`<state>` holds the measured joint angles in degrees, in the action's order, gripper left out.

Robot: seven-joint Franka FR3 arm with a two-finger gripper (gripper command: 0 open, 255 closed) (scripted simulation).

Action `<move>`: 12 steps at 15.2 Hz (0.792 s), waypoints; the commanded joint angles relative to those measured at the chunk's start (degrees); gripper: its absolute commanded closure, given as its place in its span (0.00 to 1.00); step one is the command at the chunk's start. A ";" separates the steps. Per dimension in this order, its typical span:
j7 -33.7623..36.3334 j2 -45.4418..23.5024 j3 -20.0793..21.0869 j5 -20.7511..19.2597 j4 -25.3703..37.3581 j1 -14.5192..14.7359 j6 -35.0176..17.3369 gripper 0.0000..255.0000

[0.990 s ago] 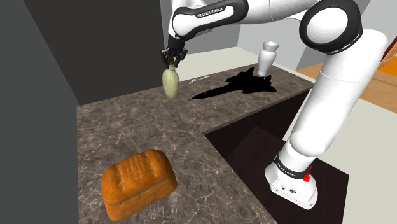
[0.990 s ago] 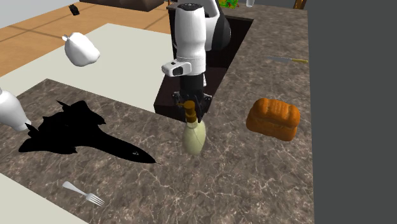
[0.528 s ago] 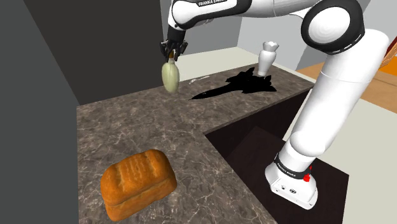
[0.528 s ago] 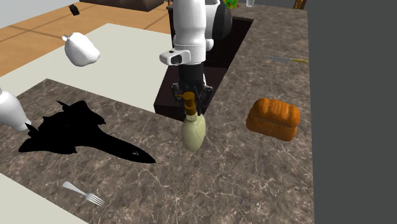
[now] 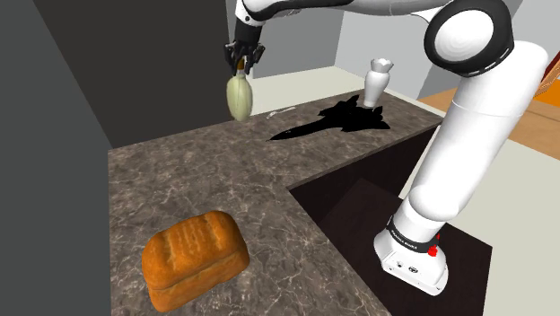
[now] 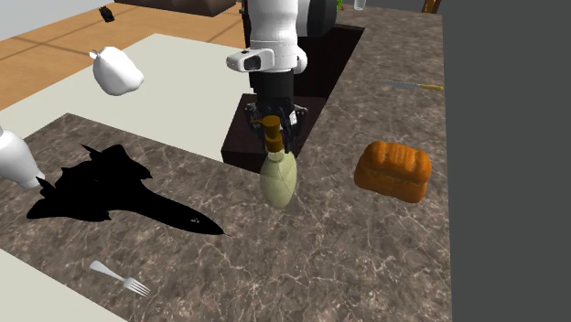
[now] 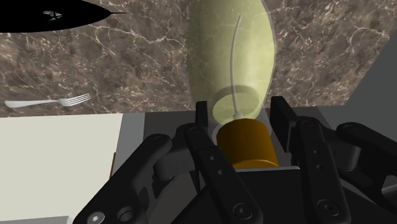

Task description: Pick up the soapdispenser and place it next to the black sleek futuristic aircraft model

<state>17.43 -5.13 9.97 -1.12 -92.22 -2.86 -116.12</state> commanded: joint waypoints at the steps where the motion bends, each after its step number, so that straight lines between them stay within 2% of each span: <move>1: 0.02 -0.35 0.02 -0.07 2.14 0.04 1.77 1.00; 12: 0.23 -2.76 0.16 -0.57 13.91 0.37 11.16 1.00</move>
<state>17.67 -7.56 10.13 -1.64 -79.75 -2.51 -106.05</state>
